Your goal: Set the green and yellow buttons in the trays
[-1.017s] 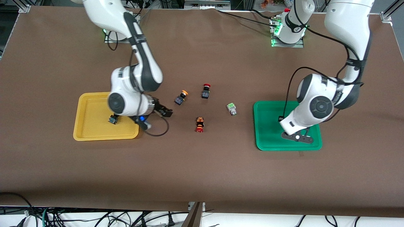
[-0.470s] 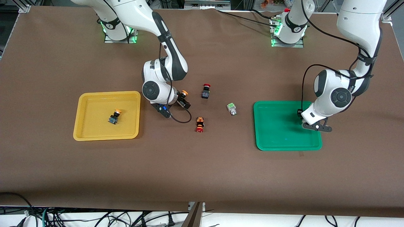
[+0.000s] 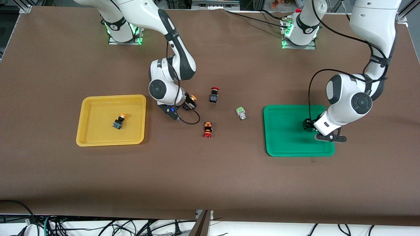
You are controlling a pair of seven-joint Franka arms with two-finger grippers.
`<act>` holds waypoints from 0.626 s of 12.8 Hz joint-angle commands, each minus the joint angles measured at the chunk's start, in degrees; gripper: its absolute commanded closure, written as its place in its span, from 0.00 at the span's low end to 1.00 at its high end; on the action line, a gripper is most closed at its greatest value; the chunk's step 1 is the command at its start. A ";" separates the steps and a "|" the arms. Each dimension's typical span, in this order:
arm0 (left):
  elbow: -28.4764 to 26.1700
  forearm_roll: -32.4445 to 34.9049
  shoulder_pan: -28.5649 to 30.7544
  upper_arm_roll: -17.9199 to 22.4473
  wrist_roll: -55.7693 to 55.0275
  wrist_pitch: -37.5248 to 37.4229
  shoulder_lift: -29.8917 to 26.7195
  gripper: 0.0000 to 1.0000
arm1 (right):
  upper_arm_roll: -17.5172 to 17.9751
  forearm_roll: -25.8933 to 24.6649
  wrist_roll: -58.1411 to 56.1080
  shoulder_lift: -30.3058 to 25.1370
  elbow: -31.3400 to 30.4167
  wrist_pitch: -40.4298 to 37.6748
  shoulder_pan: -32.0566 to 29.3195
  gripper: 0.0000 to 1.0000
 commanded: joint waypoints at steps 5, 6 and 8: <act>3.80 3.27 -7.53 -12.77 -39.49 2.30 5.25 0.00 | -19.25 -8.36 -29.66 -2.71 -2.02 -13.23 -0.63 1.00; 4.50 6.78 -9.02 -13.74 -45.90 2.75 6.30 0.00 | -21.26 -8.72 -33.62 -1.66 -2.02 -13.05 -0.72 1.00; 7.31 14.95 -11.22 -15.85 -58.47 2.75 9.20 0.00 | -22.60 -8.64 -37.61 0.63 -2.11 -11.66 -2.12 1.00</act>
